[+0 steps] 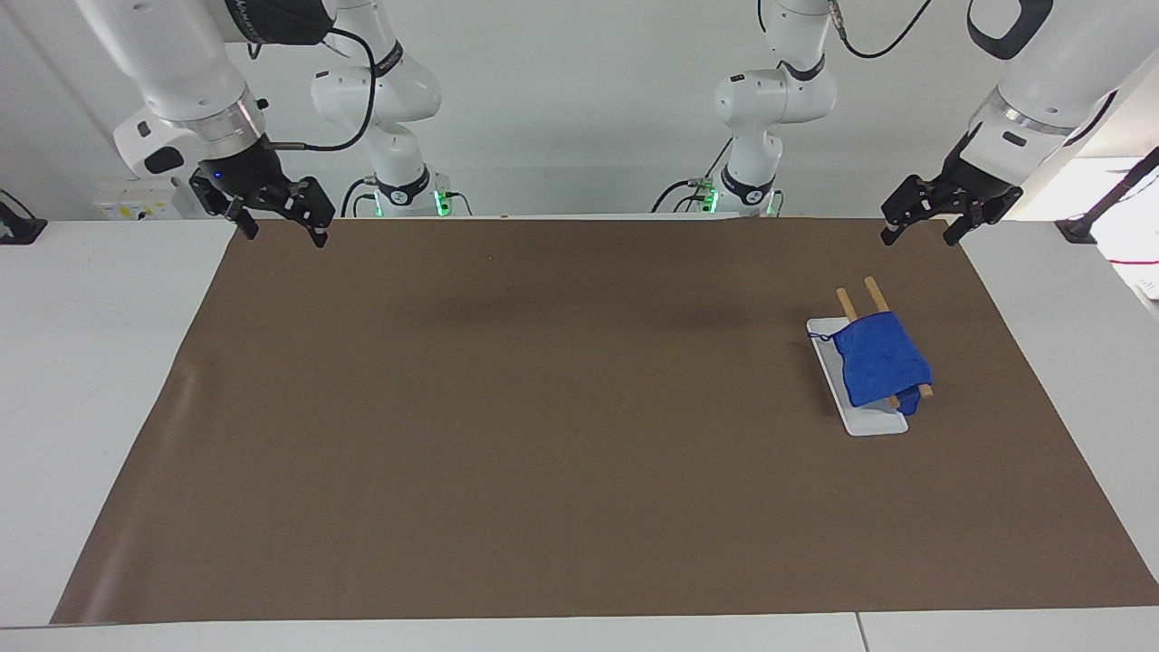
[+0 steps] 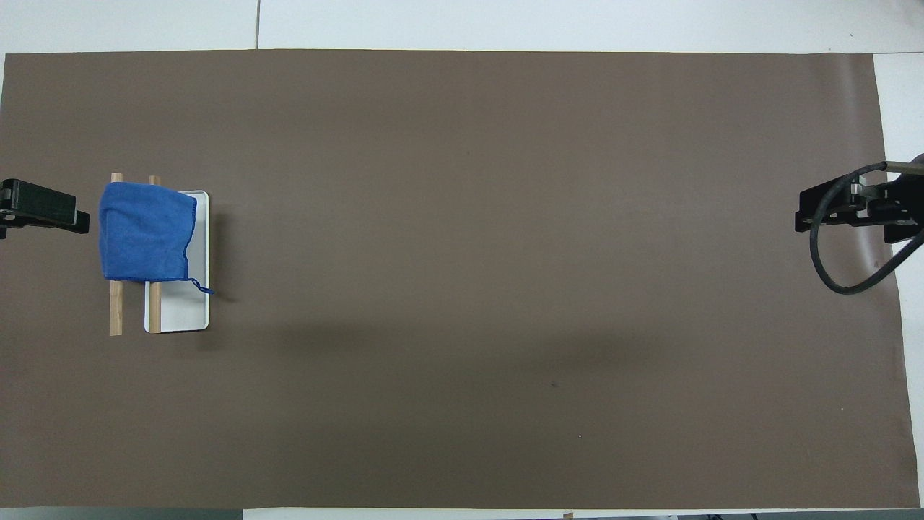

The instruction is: Right arm passes towel to left arm to hang

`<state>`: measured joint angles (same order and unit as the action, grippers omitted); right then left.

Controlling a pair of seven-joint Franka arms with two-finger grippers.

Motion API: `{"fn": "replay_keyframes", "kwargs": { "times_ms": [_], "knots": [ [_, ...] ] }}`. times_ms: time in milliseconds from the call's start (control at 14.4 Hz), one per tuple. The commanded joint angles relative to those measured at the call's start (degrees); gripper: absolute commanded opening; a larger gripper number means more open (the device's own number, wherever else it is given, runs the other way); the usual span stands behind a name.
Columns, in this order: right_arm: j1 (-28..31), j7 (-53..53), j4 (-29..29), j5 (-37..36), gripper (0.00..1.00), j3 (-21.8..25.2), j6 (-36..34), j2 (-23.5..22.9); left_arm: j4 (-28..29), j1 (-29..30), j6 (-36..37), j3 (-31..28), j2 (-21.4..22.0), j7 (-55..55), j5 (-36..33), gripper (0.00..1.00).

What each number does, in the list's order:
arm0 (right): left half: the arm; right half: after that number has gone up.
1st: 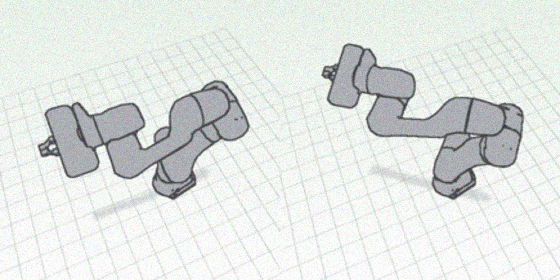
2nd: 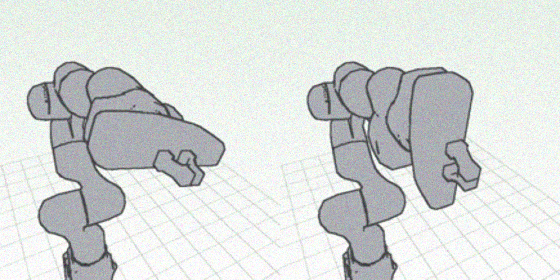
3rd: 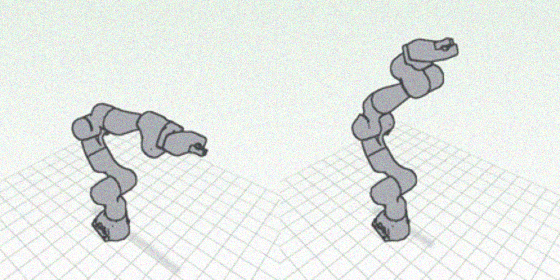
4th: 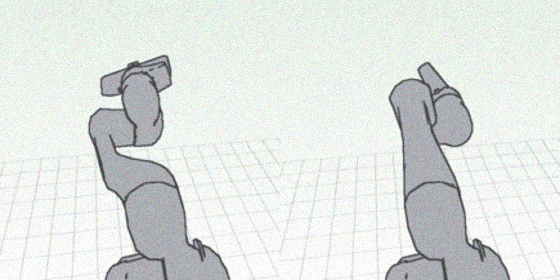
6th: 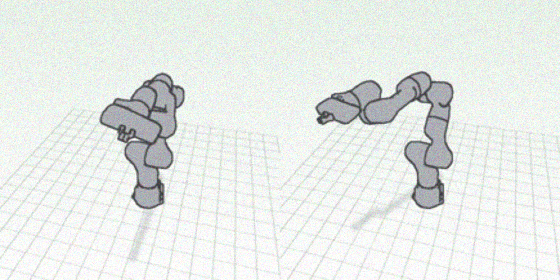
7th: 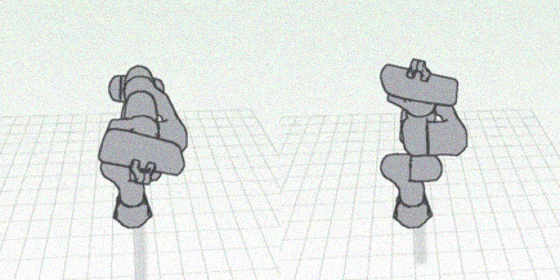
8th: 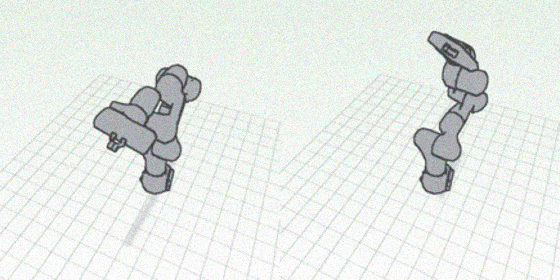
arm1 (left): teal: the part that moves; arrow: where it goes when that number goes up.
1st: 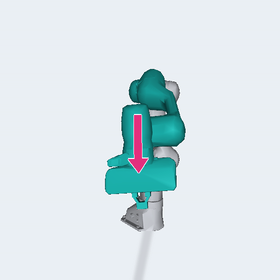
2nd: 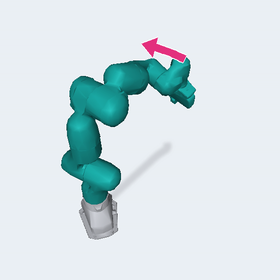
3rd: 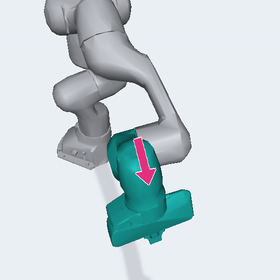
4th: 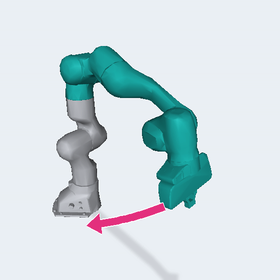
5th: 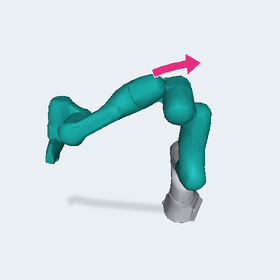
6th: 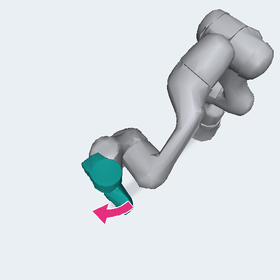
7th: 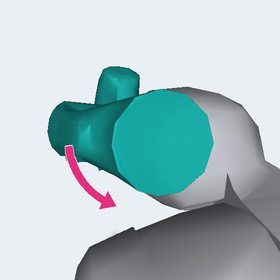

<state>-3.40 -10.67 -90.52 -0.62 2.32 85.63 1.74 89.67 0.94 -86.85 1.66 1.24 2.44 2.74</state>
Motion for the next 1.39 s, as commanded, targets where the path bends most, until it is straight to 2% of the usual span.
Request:
{"fn": "replay_keyframes", "kwargs": {
  "times_ms": [0, 1111, 1319],
  "knots": [
    [0.06, 1.35, -1.07, -1.22, 1.00, 0.05, 0.68, 0.99, 0.95, -0.59, -1.04, -0.08, 0.70, 1.78, -2.21, 1.00],
    [-0.12, 1.53, -0.98, -1.57, 1.00, -0.39, 0.76, 0.99, 1.04, -0.94, -0.87, 0.45, 0.78, 1.87, -2.21, 1.00],
    [0.50, 5.55, -0.89, -1.57, 1.00, -0.04, 0.50, 0.90, 0.95, -0.94, -0.17, 0.45, 0.87, 1.43, -2.21, 1.00]
  ]
}}
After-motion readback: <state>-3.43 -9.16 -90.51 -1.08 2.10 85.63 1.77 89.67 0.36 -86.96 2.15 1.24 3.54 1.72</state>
